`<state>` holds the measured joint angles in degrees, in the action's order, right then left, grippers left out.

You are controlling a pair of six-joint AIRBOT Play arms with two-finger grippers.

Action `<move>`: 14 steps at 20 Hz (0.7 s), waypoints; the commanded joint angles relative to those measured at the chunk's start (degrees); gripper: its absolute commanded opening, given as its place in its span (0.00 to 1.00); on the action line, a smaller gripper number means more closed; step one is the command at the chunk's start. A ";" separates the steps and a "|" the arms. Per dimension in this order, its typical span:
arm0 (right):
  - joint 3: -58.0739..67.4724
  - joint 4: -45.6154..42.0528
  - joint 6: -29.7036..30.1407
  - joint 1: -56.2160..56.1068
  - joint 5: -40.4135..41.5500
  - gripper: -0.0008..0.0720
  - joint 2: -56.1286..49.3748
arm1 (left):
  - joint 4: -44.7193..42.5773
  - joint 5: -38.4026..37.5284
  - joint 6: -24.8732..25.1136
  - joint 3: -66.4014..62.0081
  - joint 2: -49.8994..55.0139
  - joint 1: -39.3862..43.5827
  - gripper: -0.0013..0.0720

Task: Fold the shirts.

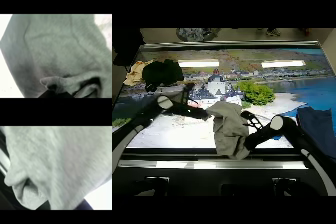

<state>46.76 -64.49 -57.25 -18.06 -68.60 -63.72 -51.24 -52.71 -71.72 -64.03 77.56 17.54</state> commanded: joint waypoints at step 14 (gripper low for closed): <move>49.59 -23.12 -0.79 4.76 -3.37 0.08 26.77 | -5.62 -3.19 -5.90 -31.28 -35.93 -14.25 0.06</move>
<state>94.91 -89.01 -57.95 -13.37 -70.63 -38.96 -54.72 -54.72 -76.75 -94.43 45.54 3.81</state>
